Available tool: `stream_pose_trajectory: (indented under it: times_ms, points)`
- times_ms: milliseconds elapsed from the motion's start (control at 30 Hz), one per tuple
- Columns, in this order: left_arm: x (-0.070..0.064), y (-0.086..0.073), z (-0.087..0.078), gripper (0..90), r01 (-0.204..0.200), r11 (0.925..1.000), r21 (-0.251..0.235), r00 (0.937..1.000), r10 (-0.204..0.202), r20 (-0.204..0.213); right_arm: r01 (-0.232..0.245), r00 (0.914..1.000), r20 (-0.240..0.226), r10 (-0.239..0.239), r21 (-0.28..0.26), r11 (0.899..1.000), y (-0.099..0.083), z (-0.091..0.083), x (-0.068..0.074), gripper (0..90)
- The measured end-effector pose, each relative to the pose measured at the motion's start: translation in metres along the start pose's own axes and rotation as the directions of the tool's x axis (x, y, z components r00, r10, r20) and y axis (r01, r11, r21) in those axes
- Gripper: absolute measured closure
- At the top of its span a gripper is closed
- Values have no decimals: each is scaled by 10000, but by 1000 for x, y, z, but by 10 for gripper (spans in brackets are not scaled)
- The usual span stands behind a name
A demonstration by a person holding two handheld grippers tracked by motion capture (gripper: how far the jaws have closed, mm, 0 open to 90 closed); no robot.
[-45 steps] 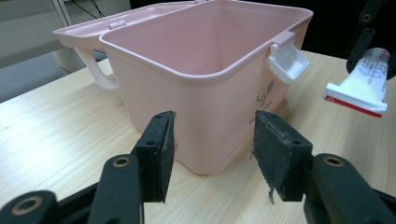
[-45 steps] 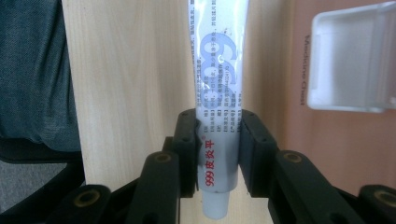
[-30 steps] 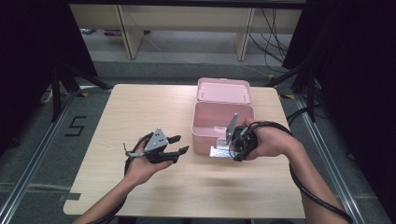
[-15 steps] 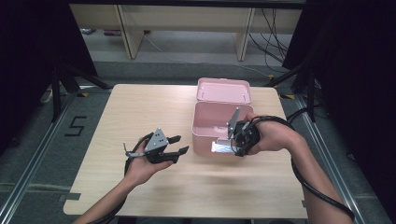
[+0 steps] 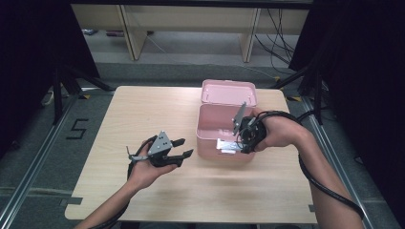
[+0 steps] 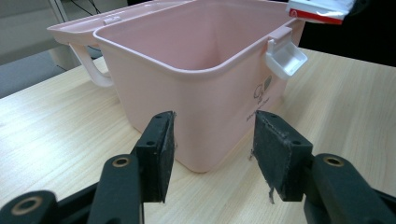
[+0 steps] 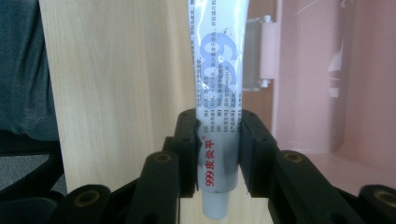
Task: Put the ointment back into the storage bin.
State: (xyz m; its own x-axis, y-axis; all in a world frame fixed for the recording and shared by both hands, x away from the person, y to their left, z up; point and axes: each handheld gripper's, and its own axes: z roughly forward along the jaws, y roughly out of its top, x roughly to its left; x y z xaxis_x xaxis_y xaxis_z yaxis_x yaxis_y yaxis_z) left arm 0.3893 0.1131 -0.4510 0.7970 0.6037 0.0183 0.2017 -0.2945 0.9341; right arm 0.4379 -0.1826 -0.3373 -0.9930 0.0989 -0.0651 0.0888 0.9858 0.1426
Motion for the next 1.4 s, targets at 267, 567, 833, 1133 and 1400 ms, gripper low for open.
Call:
stream_pose_trajectory:
  times_ms: [267,567,833,1133,1400]
  points:
    - [0,0,0,483,30,10000,-24,10000,-30,-11,-93,9999,141,92,82,9999,2,-5,-6,719]
    - [0,0,0,482,26,10000,7,10000,-26,5,52,9999,152,-52,22,10000,3,-8,-16,719]
    - [1,-1,0,482,58,10000,6,10000,-58,-9,-31,9997,251,31,-30,10000,4,-9,-23,719]
    - [1,-2,0,481,47,10000,11,10000,-47,12,-16,9991,418,9,168,9999,6,-11,-30,719]
    - [0,-3,1,481,68,10000,19,10000,-68,6,194,9980,600,-198,73,9998,8,-12,-39,719]
